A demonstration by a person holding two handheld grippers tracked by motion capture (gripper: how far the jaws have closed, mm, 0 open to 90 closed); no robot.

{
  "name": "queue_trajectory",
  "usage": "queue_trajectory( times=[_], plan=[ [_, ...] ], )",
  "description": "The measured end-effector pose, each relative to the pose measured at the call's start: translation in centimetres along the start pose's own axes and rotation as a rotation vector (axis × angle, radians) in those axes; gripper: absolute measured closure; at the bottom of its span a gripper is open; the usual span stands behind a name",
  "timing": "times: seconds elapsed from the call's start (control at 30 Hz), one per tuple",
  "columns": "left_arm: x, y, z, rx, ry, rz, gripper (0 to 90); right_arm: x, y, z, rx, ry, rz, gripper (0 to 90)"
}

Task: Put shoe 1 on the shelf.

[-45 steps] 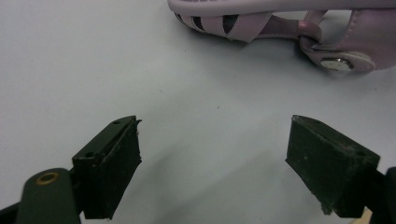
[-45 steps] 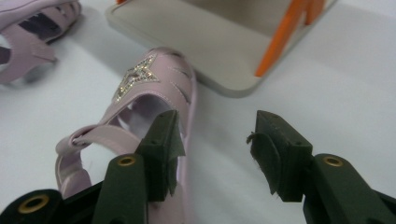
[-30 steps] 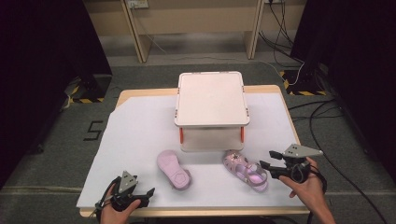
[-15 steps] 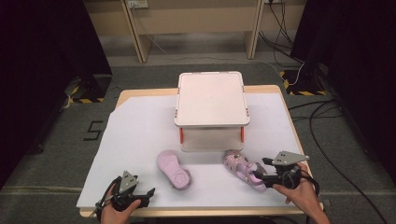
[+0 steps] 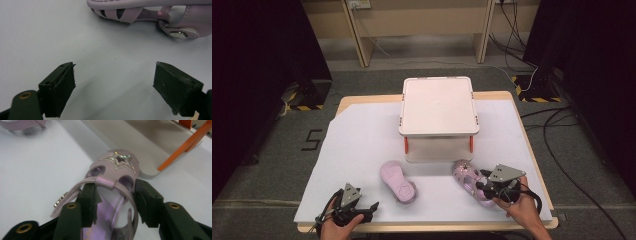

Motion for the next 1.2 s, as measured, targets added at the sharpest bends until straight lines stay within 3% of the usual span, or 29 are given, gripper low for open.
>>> queue_trajectory(
  times=[0.03, 0.2, 0.3, 0.33, 0.37, 0.4, 0.63, 0.8, 1.0, 1.2],
  plan=[
    [0.0, 0.0, 0.0, 0.0, 0.0, 0.0, 16.9, 0.0, 0.0, 0.0, 0.0, 0.0, 0.0, 58.1],
    [0.0, 0.1, 0.0, 0.0, 0.005, 0.005, 16.8, 0.9, 0.0, -1.1, -0.047, 0.108, -0.017, 71.2],
    [0.0, 0.1, 0.0, 0.001, 0.005, 0.006, 16.9, 1.1, 0.1, -1.3, -0.06, 0.131, -0.025, 73.5],
    [0.0, 0.0, 0.0, 0.001, 0.002, 0.001, 16.9, 1.2, 0.2, -1.5, -0.077, 0.167, -0.03, 79.1],
    [0.0, 0.0, 0.0, 0.001, 0.002, 0.001, 16.9, 1.2, 0.2, -1.5, -0.077, 0.167, -0.03, 79.1],
    [0.0, 0.0, 0.0, 0.001, 0.002, 0.001, 16.9, 1.5, 0.4, -1.5, -0.096, 0.203, -0.016, 81.7],
    [0.0, 0.0, -0.1, 0.005, 0.005, 0.003, 16.9, 3.0, 0.9, -1.4, -0.114, 0.217, 0.048, 83.0],
    [0.0, 0.0, -0.1, 0.005, 0.007, 0.003, 16.9, 4.5, 0.0, -1.4, -0.103, 0.209, 0.088, 83.0],
    [-0.1, 0.1, -0.2, 0.006, 0.008, 0.001, 16.9, 6.6, -3.2, -1.4, -0.084, 0.199, 0.106, 82.8],
    [-0.1, 0.1, -0.2, 0.005, 0.008, 0.001, 16.9, 8.0, -5.9, -1.2, -0.094, 0.191, 0.113, 82.8]
  ],
)
Point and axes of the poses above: each handheld gripper's, and its own axes: y roughly backward along the jaws, x roughly out of its top, z roughly to its right, the point moved 2 cm from there along -y, roughly forward along the jaws, and after that the axes turned 3 degrees about y, right-handed, at the moved point
